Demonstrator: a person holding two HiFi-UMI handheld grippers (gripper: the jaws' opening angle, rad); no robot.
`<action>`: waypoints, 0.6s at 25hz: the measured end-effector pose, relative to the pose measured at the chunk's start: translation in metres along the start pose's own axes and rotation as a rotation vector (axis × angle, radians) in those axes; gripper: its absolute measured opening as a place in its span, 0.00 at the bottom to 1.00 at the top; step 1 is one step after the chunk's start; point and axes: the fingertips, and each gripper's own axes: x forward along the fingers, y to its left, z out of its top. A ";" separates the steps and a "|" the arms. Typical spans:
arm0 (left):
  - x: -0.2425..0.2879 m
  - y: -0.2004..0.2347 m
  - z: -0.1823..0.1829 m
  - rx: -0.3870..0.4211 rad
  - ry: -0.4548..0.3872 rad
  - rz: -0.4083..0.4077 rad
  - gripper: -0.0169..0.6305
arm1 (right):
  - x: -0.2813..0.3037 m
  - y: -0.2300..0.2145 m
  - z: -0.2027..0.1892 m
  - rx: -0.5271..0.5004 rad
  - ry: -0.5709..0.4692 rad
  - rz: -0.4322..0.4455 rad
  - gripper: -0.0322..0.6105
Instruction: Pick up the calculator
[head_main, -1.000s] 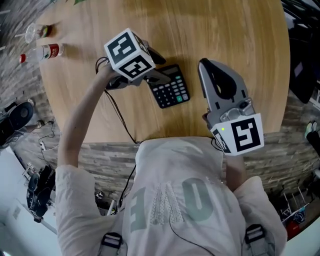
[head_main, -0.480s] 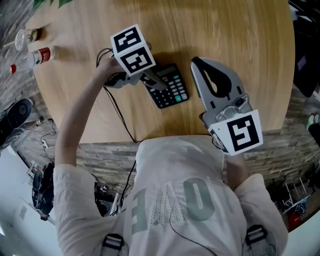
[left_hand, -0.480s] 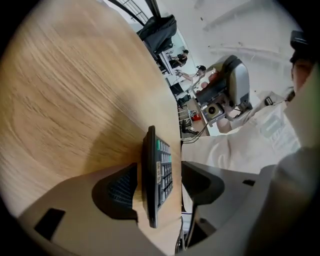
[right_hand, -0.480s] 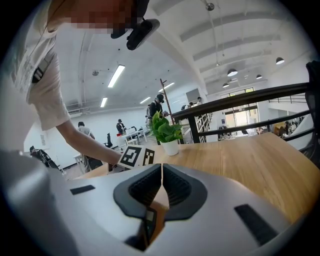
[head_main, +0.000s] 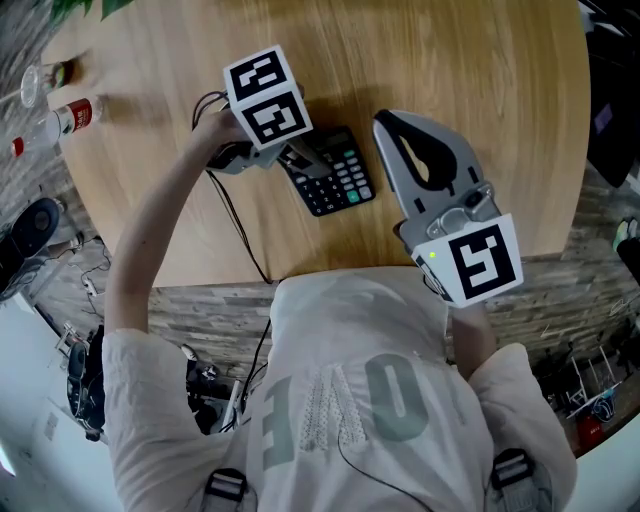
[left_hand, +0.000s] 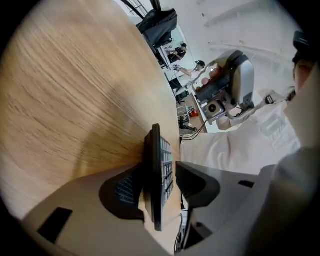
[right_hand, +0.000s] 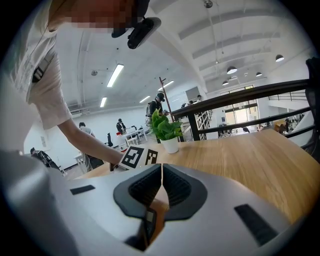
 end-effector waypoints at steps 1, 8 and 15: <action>0.000 0.002 -0.001 0.012 0.009 0.019 0.33 | 0.000 0.000 0.000 0.003 -0.002 -0.003 0.08; 0.002 0.011 -0.002 0.048 0.037 0.110 0.23 | 0.000 -0.001 0.000 0.005 0.005 -0.033 0.08; 0.001 0.012 -0.003 0.043 0.028 0.156 0.22 | -0.005 0.002 0.006 -0.026 -0.014 -0.031 0.08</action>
